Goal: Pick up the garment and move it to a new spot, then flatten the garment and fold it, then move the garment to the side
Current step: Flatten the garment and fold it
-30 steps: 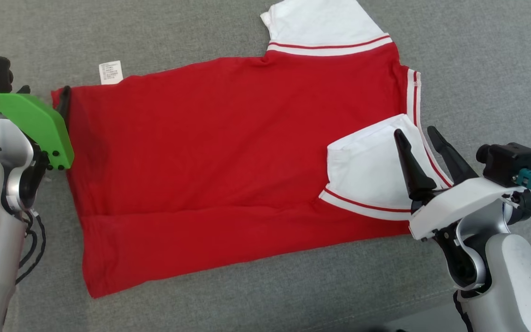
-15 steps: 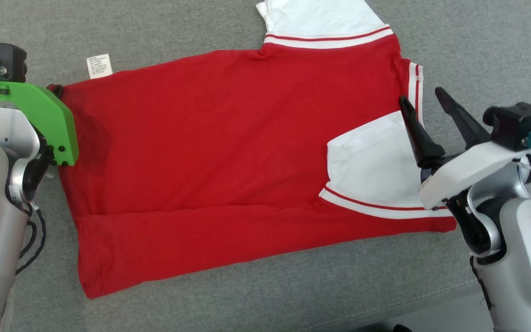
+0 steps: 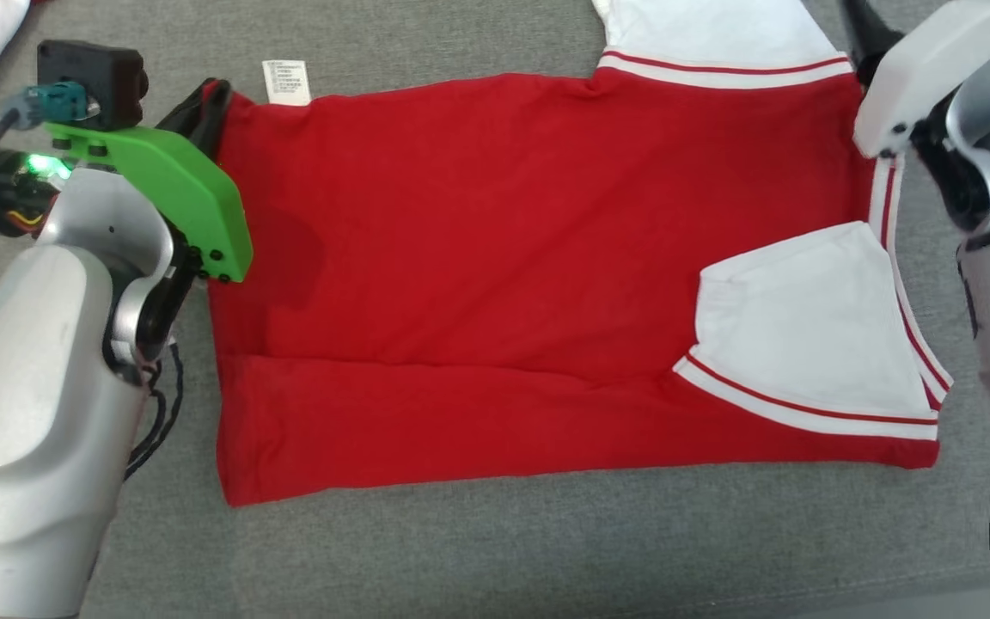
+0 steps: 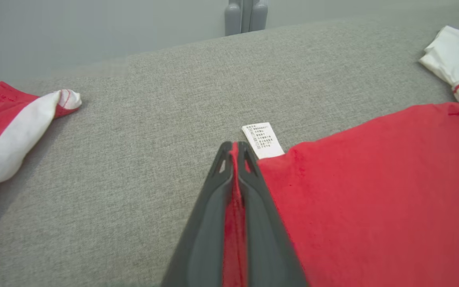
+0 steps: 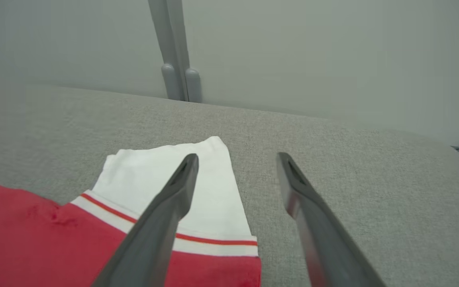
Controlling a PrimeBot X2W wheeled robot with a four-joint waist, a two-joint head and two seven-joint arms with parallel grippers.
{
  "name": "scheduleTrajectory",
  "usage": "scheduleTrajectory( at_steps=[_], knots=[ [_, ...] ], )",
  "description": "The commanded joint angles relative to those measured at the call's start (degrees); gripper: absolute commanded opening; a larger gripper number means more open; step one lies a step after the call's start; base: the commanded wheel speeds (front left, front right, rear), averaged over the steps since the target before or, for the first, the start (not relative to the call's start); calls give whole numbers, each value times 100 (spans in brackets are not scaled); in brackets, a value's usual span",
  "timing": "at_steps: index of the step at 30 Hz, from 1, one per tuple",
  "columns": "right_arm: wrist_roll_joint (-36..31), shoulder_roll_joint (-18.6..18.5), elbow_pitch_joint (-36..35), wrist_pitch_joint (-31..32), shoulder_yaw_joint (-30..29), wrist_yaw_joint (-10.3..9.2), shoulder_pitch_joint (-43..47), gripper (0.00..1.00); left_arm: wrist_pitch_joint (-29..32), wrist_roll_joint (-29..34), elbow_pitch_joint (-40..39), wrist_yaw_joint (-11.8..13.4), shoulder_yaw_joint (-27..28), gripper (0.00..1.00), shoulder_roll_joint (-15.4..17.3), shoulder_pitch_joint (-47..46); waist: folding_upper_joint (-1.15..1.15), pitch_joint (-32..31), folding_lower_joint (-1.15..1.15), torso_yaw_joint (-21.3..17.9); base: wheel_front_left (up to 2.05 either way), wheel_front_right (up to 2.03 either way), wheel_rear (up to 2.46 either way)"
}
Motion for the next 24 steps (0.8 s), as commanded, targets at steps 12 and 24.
scheduleTrajectory(
  at_steps=[12, 24],
  knots=[
    [-565, -195, 2613, 130, -506, -1, -1730, 100, -673, -3, -244, -55, -347, 0, -850, -370, 0, 661, 0, 1186, 0, 0, 0],
    [-899, -134, 3927, 767, -315, 3, -2219, 10, -887, -47, 88, -84, -421, 0, -963, -397, 0, 648, 0, 1203, 0, 0, 0]
  ],
)
